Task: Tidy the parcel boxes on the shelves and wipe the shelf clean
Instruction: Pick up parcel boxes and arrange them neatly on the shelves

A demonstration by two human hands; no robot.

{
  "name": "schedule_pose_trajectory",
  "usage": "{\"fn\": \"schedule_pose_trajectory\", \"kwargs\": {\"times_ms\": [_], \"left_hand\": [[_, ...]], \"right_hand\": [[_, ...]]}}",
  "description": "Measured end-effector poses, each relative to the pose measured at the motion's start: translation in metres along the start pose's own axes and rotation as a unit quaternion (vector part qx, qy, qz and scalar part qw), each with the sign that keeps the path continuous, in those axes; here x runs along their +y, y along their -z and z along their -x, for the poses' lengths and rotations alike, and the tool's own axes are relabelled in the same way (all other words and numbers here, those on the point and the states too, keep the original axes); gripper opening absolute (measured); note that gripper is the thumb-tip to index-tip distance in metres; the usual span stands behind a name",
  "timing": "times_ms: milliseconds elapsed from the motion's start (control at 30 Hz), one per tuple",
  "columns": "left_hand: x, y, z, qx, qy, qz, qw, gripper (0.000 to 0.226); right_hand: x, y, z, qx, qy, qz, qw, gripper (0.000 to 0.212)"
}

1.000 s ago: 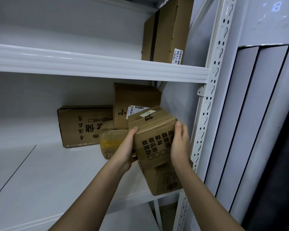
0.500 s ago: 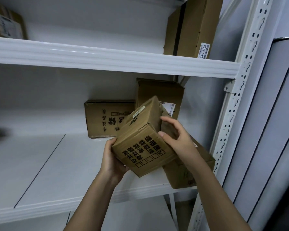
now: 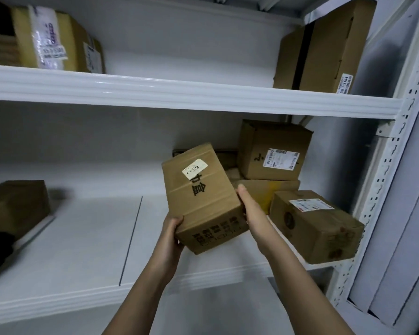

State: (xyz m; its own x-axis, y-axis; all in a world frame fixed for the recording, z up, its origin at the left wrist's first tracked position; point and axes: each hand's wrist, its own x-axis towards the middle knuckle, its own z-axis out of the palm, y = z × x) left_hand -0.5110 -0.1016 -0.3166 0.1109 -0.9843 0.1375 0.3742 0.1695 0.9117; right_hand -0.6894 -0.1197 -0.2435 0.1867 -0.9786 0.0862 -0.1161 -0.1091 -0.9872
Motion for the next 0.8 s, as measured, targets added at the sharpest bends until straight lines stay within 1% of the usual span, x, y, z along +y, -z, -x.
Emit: {"fn": "schedule_pose_trajectory", "kwargs": {"times_ms": [67,167,233,300,367,400,433,467,500,533,567,600,667,733,800], "left_hand": [[0.005,0.015,0.006,-0.019,-0.013,-0.056,0.998,0.041],[0.010,0.030,0.010,-0.029,-0.009,-0.083,0.996,0.043],[0.010,0.037,0.009,-0.035,-0.006,-0.108,0.993,0.053],[0.007,0.041,0.011,-0.040,-0.002,-0.142,0.989,0.070],[0.008,0.041,0.013,-0.042,0.008,-0.143,0.989,0.079],[0.010,0.039,0.014,-0.043,0.016,-0.123,0.991,0.077],[0.012,0.038,0.014,-0.038,0.023,-0.093,0.995,0.068],[0.016,0.037,0.014,-0.026,0.038,-0.049,0.998,0.053],[0.020,0.036,0.013,-0.011,0.067,0.013,0.998,0.044],[0.022,0.038,0.012,0.005,0.099,0.085,0.992,0.051],[0.022,0.040,0.011,0.013,0.124,0.158,0.980,0.064],[0.022,0.042,0.009,0.016,0.136,0.218,0.966,0.075],[0.025,0.045,0.010,0.006,0.150,0.303,0.941,0.086],[0.027,0.043,0.012,-0.010,0.166,0.332,0.928,0.090],[0.033,0.038,0.014,-0.035,0.178,0.316,0.931,0.093]], "right_hand": [[0.002,-0.014,0.001,-0.014,-0.006,0.003,1.000,0.043],[0.007,-0.021,0.000,-0.025,0.007,0.046,0.999,0.042],[0.009,-0.022,-0.001,-0.033,0.016,0.058,0.998,0.040],[0.011,-0.020,-0.003,-0.034,0.035,0.069,0.996,0.039],[0.012,-0.018,-0.003,-0.030,0.058,0.082,0.994,0.041],[0.012,-0.016,-0.004,-0.030,0.067,0.091,0.993,0.042],[0.012,-0.013,-0.005,-0.032,0.075,0.101,0.992,0.042],[0.014,-0.010,-0.006,-0.036,0.082,0.119,0.989,0.042],[0.015,-0.005,-0.007,-0.038,0.093,0.136,0.986,0.041],[0.017,-0.001,-0.008,-0.035,0.105,0.147,0.983,0.041],[0.018,0.003,-0.009,-0.023,0.115,0.152,0.981,0.043],[0.019,0.005,-0.009,-0.007,0.125,0.156,0.980,0.045],[0.022,0.009,-0.012,0.041,0.146,0.166,0.974,0.050],[0.028,0.011,-0.017,0.088,0.162,0.185,0.965,0.053],[0.032,0.010,-0.021,0.112,0.173,0.194,0.959,0.056]]}}
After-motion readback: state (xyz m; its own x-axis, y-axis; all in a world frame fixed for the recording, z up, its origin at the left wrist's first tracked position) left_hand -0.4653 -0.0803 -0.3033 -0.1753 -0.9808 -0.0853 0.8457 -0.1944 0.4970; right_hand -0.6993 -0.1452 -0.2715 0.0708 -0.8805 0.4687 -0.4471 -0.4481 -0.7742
